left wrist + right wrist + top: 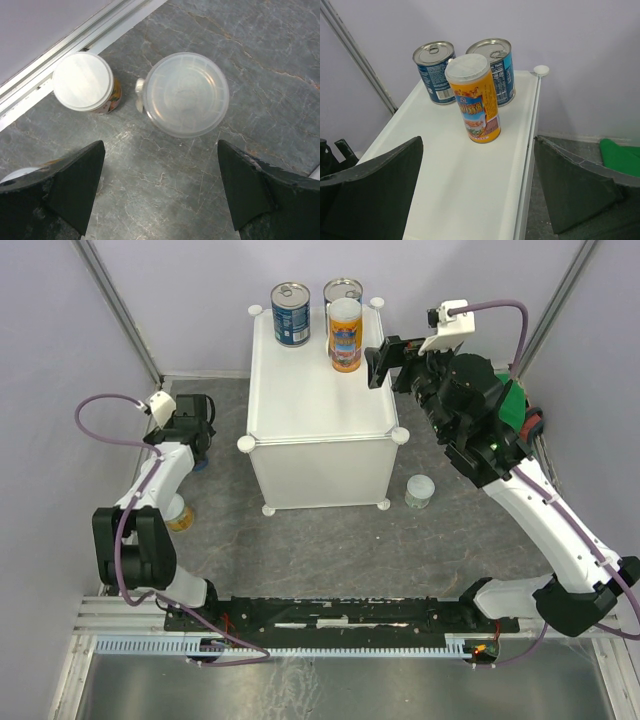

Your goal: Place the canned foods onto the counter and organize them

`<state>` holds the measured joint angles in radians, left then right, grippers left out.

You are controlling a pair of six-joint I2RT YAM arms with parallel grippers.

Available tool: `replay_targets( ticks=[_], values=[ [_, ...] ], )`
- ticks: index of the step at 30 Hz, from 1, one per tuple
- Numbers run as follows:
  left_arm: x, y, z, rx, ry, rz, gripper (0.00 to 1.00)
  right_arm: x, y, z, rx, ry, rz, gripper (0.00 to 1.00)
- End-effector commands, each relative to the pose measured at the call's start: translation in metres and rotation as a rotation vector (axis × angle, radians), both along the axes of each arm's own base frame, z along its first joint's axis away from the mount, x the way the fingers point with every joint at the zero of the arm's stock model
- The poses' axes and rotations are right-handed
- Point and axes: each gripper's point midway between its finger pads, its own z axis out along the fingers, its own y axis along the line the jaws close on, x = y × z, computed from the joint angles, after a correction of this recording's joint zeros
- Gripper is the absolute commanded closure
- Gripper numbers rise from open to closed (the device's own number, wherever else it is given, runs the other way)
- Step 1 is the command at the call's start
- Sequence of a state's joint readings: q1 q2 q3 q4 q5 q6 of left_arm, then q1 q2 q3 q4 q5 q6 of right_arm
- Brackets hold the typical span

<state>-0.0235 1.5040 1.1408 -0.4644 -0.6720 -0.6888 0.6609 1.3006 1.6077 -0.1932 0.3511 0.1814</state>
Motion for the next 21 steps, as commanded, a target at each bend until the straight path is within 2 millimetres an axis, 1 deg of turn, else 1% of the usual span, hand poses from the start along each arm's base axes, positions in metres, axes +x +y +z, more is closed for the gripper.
replay_targets(
  ticks=[1,12,21],
  values=[
    [0.028,-0.002,0.022,0.032,-0.060,-0.076,0.01,-0.009,-0.005,0.022,0.029,-0.065,0.010,0.01],
    [0.040,0.002,0.014,0.084,0.012,-0.119,0.01,-0.008,-0.001,0.026,0.038,-0.082,0.022,0.01],
    [0.047,0.009,0.009,0.085,0.017,-0.111,0.01,-0.001,0.006,0.019,0.042,-0.070,0.028,0.01]
  ],
)
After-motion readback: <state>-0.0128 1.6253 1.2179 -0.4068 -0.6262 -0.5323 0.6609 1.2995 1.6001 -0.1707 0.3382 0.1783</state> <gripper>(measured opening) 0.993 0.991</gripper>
